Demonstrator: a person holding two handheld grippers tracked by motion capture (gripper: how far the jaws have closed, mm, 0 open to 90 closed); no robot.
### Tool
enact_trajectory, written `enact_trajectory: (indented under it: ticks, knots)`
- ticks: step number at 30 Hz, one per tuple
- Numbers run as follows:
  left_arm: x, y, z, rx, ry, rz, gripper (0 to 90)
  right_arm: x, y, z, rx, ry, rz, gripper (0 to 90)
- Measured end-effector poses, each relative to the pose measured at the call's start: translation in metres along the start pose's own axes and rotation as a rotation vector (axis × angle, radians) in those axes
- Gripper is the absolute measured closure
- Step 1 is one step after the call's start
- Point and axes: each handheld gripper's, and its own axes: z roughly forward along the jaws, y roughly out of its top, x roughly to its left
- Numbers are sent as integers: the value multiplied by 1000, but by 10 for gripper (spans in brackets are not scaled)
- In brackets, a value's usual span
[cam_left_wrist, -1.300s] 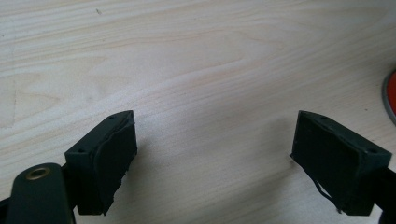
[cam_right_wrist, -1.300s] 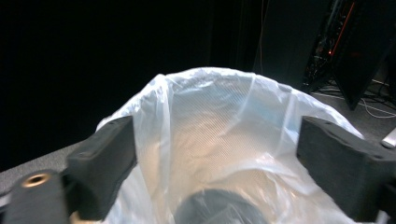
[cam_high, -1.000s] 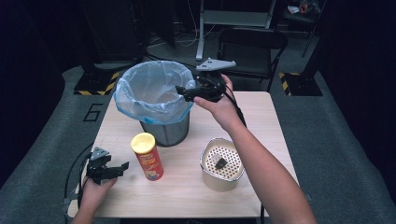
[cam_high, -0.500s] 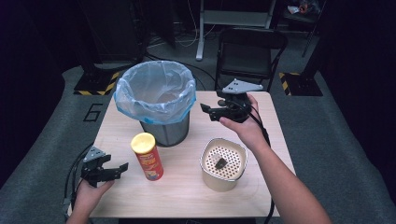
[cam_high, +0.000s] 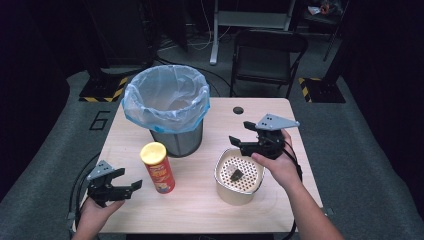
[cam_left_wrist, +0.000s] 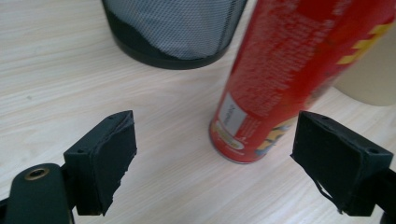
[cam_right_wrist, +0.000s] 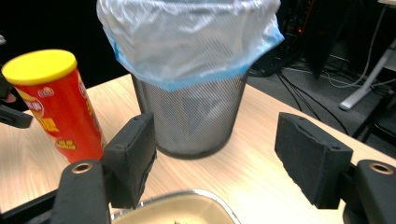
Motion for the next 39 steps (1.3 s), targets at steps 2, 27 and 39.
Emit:
enact_trajectory:
  ticks: [2, 27, 39]
  knots:
    - [-5, 0, 2, -6, -23, 11, 131, -1, -10, -4, -3, -14, 18, 293]
    - [-28, 0, 53, 26, -146, 37, 135, -4, -54, -20, 6, -51, 93, 289]
    - [-27, -1, 65, 2, -135, 85, 144, -6, -67, -25, 15, -84, 107, 287]
